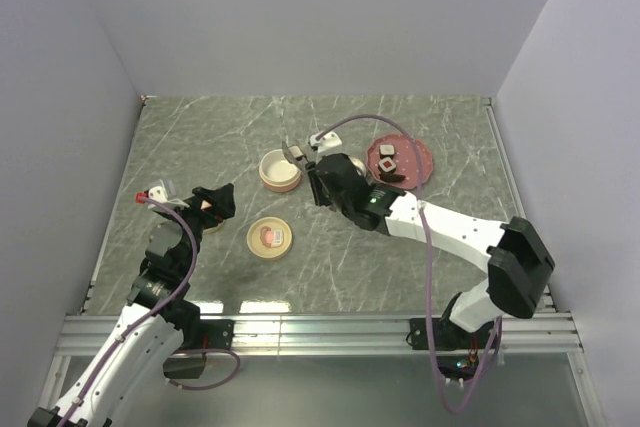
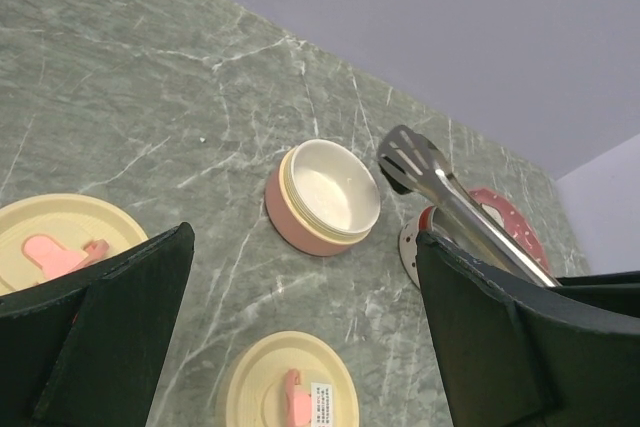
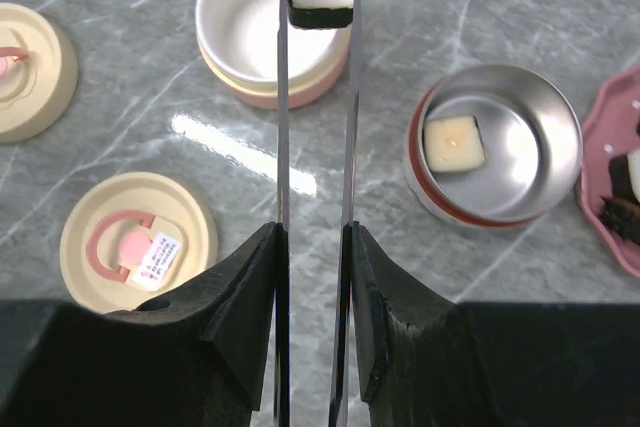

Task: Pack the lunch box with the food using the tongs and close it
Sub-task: Place the food into the lunch box

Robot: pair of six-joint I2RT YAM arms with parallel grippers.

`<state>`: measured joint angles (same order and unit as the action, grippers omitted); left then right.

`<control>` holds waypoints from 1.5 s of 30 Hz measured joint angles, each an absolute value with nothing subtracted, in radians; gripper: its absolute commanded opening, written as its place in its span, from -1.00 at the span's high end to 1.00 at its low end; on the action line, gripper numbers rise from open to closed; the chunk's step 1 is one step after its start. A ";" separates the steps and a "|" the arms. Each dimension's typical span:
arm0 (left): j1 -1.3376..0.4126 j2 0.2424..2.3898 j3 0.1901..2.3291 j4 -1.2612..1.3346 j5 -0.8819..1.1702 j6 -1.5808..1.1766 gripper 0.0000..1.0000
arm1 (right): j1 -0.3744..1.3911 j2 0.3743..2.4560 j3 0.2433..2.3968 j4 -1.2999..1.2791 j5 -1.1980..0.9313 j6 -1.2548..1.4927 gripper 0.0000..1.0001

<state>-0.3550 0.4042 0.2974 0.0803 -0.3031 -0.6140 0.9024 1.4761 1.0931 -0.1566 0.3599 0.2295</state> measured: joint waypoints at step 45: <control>-0.355 0.395 0.284 0.094 -0.302 -0.614 -0.99 | 0.999 1.708 1.270 -0.249 0.457 0.212 0.09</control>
<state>-0.3550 0.3950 0.2840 0.0937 -0.3019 -0.6136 0.9985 1.7081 1.2697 -0.2489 0.4572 0.2115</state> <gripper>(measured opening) 0.995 0.450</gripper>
